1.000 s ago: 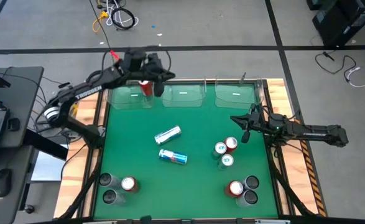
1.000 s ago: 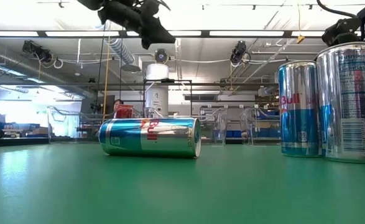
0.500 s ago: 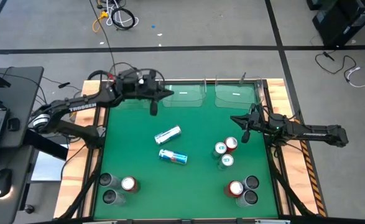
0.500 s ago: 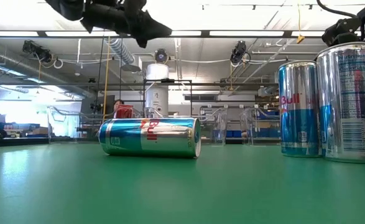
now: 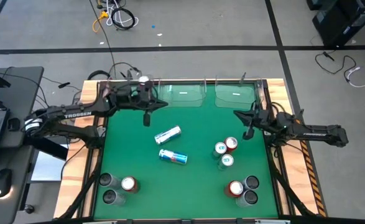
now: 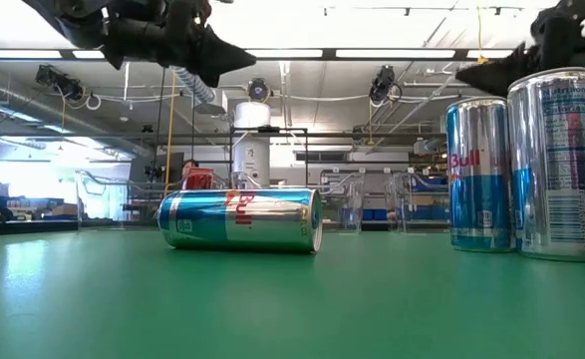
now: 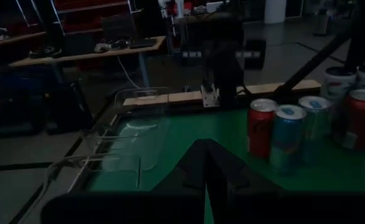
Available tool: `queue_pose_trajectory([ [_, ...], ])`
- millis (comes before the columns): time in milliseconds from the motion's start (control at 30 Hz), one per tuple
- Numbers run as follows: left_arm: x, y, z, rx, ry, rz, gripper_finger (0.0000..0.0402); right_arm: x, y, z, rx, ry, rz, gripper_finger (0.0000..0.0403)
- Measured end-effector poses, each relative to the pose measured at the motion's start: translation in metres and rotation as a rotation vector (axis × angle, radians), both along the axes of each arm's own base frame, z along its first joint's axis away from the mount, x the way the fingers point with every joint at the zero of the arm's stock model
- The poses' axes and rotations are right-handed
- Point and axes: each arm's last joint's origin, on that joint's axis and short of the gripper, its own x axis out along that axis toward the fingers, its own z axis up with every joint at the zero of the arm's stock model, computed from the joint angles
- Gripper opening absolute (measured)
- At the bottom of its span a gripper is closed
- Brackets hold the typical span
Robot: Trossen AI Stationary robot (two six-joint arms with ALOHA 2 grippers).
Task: Sort soda cans
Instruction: Put the blue soda can into the transparent middle bin
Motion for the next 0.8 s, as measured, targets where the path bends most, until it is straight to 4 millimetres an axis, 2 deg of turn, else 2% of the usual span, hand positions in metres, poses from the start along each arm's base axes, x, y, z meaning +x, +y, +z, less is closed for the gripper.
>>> queue_pose_trajectory([
  [233, -0.012, 0.001, -0.014, 0.068, 0.004, -0.016, 0.0008, -0.004, 0.0, 0.016, -0.028, -0.173, -0.003, 0.0007],
  [333, -0.015, -0.002, -0.014, 0.075, -0.034, -0.089, 0.0008, 0.0, 0.0, 0.018, 0.0, -0.196, 0.014, 0.0007],
  [467, -0.016, -0.003, -0.014, 0.071, -0.043, -0.099, 0.0008, 0.01, -0.002, 0.015, 0.061, -0.17, 0.032, 0.0005],
  [633, -0.018, -0.005, -0.011, 0.076, -0.055, -0.105, 0.0008, 0.036, -0.005, 0.036, 0.078, -0.077, 0.028, 0.0012],
  [800, -0.022, -0.007, -0.007, 0.087, -0.065, -0.118, 0.0008, 0.079, -0.01, 0.061, 0.025, 0.082, 0.03, 0.004],
])
